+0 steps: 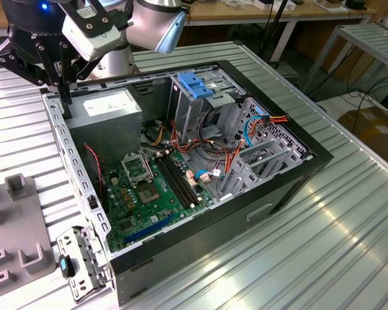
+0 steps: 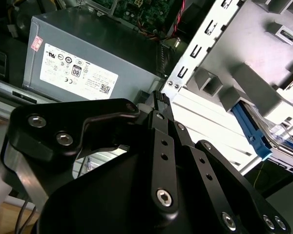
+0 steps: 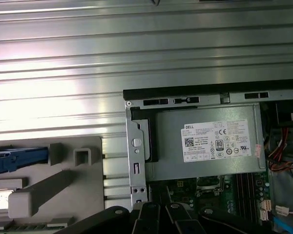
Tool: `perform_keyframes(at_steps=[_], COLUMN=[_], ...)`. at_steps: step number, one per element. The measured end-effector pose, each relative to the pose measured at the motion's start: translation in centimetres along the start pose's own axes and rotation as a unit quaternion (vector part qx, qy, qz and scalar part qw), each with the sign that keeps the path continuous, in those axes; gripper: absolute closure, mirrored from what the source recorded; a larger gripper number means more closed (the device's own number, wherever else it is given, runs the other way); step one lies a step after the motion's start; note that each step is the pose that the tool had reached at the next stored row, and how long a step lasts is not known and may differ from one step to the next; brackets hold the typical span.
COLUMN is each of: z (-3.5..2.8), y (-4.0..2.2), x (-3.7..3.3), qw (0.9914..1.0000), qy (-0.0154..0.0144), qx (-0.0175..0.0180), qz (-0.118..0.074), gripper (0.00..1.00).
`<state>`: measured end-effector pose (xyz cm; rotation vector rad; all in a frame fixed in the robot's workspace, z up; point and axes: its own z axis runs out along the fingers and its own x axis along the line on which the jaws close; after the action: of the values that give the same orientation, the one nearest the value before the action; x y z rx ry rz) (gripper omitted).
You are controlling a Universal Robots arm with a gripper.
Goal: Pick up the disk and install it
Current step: 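Reach for the disk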
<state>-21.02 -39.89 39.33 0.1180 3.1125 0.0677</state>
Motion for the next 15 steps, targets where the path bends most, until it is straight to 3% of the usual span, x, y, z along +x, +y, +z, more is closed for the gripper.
perform_keyframes(at_steps=[15], z=[-0.03], y=[-0.1], x=[1.26], qw=[1.0], qy=[0.0], qx=[0.0], qz=[0.0], gripper=[0.89])
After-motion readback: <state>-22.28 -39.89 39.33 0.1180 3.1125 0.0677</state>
